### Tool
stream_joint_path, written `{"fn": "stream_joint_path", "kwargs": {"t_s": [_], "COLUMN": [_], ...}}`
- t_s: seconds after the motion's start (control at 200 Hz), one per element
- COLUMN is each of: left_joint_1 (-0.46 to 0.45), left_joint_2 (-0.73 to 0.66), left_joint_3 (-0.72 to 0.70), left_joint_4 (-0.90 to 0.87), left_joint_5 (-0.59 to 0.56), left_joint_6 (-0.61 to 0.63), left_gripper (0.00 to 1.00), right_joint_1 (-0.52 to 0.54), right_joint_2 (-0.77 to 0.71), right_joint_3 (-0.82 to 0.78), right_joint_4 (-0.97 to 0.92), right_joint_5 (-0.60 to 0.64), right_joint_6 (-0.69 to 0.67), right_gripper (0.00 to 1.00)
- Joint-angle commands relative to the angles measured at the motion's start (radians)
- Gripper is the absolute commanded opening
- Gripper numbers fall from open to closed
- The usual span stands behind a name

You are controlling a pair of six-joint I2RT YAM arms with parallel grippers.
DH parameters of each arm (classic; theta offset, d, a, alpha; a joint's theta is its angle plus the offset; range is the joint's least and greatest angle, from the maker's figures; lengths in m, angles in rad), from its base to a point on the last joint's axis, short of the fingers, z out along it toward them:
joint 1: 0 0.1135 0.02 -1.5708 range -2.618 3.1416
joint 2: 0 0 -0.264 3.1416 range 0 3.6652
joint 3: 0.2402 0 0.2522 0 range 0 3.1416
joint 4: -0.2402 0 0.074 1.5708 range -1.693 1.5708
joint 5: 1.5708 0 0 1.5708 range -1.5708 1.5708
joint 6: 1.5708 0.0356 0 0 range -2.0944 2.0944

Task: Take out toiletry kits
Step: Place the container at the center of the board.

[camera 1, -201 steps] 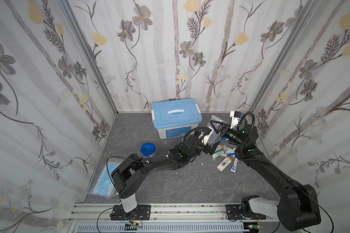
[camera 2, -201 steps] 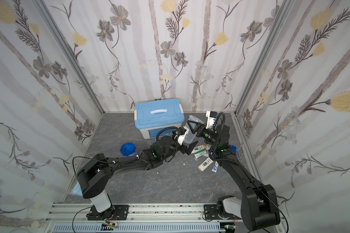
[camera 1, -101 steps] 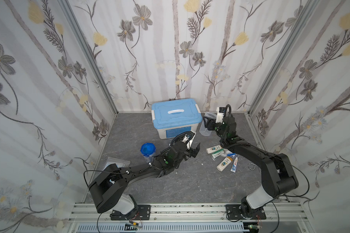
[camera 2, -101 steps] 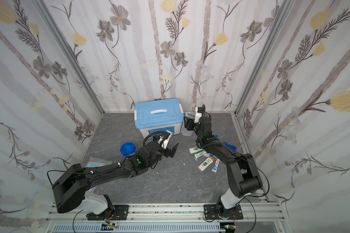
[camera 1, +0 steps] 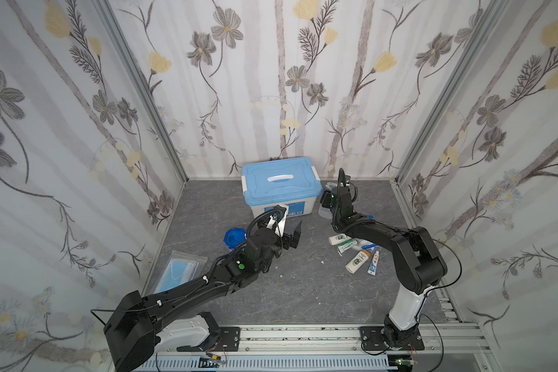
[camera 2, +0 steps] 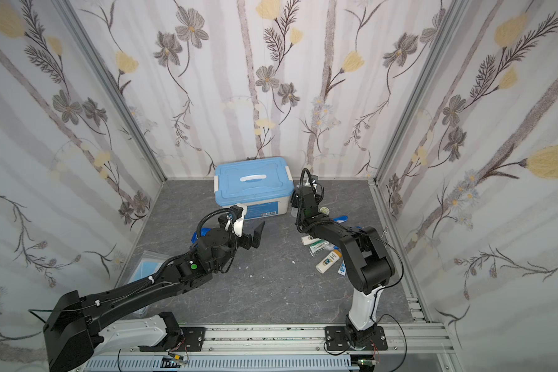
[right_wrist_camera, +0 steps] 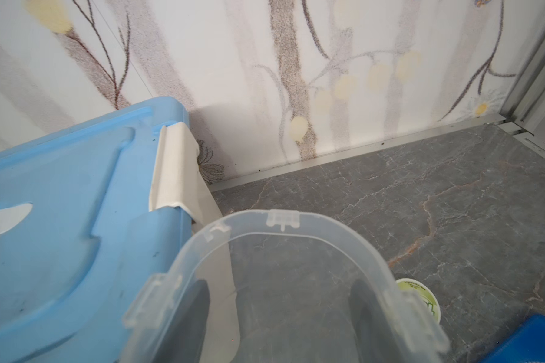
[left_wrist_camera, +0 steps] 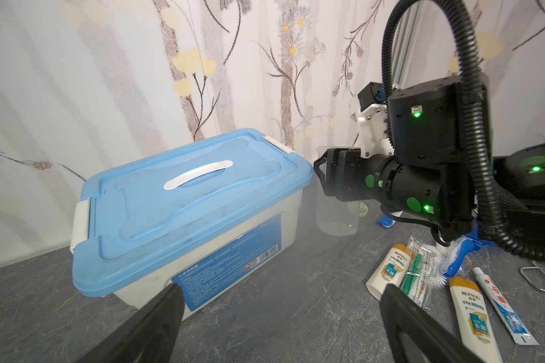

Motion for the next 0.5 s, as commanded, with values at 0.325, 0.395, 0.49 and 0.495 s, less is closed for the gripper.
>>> {"fn": "stream_joint_path", "kwargs": {"t_s": [0.325,0.395,0.49,0.495], "left_joint_1": [0.007,0.008,0.009,0.009], "left_joint_2": [-0.019,-0.014,-0.007,-0.006], "left_joint_3": [-0.049,-0.056,-0.059,-0.060], "left_joint_4": [0.048,0.062,0.079,0.079], "left_joint_5": [0.043,0.049,0.063,0.063], "left_joint_6": [-0.002,-0.001,0.004,0.004], "left_gripper": [1.00,1.00,1.00,1.00], "right_joint_1": [0.012,0.043,0.101,0.105], "right_joint_2": [-0.050,-0.052,-0.045,-0.045], "right_joint_3": [-0.117,-0.121,-0.151,-0.154], "right_joint_4": [-0.085,-0.103,-0.047,-0.041], "right_joint_5": [0.096,0.232,0.371,0.376], "right_joint_6": [0.108,0.085,0.037,0.036], "right_gripper": [0.67,0.68,0.70,0.70]}}
